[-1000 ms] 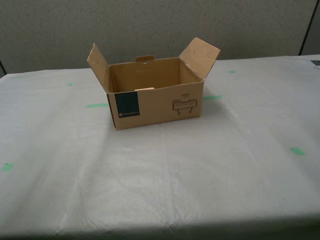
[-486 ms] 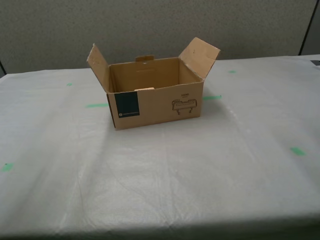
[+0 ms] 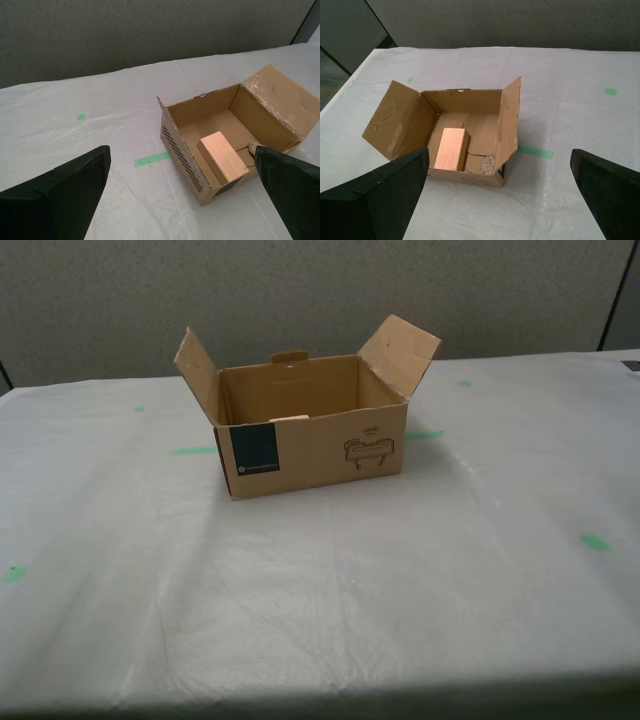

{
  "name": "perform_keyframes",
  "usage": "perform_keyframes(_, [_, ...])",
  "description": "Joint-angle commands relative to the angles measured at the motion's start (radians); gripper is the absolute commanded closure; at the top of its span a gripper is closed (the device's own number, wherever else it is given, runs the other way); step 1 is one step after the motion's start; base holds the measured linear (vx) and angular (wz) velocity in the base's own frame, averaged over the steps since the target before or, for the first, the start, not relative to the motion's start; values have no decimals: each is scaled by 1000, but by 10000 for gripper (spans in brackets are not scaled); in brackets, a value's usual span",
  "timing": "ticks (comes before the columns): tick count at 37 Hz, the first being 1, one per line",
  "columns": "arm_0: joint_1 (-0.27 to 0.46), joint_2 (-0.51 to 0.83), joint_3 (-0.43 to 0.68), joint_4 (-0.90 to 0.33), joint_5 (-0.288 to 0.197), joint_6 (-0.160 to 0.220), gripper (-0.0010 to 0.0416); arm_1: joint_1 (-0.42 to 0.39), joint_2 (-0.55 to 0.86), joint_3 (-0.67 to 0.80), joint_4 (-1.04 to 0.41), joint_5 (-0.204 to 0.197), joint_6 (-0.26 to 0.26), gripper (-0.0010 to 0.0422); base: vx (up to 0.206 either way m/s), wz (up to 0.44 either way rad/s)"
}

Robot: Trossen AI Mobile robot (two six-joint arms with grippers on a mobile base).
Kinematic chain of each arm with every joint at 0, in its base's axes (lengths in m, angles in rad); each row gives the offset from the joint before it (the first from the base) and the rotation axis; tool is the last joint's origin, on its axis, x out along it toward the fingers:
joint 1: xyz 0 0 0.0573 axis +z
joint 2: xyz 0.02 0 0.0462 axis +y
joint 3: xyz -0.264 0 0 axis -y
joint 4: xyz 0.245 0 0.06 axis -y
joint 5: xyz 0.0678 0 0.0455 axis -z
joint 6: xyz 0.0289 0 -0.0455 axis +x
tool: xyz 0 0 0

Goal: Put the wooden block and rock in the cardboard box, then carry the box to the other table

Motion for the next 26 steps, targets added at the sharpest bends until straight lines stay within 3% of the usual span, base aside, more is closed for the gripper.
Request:
perform_keyframes(1, [1, 0, 0, 3, 3, 0, 12, 0, 0, 1, 1, -2, 1, 18, 0, 0])
perform_keyframes(26, [1, 0, 0, 3, 3, 0, 12, 0, 0, 1, 1, -2, 1, 18, 0, 0])
